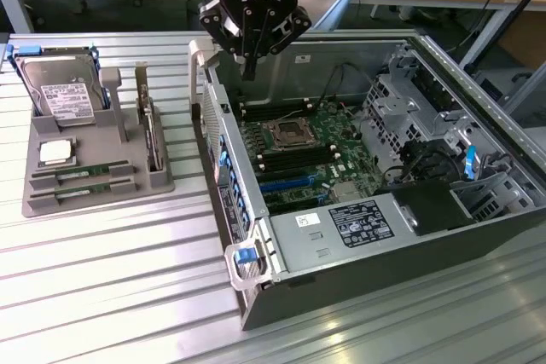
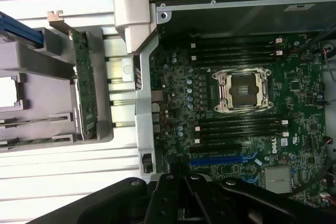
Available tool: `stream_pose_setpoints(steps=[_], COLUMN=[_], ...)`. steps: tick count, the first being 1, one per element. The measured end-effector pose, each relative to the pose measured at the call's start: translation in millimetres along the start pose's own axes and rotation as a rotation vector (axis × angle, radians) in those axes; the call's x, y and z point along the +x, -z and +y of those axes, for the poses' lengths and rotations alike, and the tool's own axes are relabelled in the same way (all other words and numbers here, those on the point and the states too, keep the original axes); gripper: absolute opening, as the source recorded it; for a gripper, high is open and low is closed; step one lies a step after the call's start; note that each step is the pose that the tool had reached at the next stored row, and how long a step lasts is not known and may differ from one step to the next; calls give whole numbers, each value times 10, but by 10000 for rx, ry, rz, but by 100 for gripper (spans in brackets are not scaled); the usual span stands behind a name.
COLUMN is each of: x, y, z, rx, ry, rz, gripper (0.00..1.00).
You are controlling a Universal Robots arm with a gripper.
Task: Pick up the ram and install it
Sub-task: 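Reach for the ram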
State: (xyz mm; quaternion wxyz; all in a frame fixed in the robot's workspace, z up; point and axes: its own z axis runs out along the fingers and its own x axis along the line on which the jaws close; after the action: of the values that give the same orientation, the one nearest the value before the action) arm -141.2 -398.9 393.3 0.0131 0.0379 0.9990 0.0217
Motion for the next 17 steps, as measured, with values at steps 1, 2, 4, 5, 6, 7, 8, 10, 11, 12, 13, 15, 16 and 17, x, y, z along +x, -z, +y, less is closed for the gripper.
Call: stream_pose_setpoints(steps=[1,2,4,5,6,7,8,10,11,12,13,15,16,17], x=[4,8,21,27,31,36,38,46,56,61,66,73,77,82], y=[0,0,1,1,1,1,1,1,2,2,2,2,2,2], z=[0,-1,-2,-2,-2,-3,-3,-4,-4,-5,-5,-5,-6,-6], rx=[0,0,0,0,0,0,1,0,0,0,0,-1,0,0], ry=[0,0,0,0,0,0,0,0,0,0,0,0,0,0], rz=[0,0,0,0,0,0,1,0,0,0,0,0,0,0], gripper=[10,10,10,10,10,10,10,10,10,10,10,10,10,10])
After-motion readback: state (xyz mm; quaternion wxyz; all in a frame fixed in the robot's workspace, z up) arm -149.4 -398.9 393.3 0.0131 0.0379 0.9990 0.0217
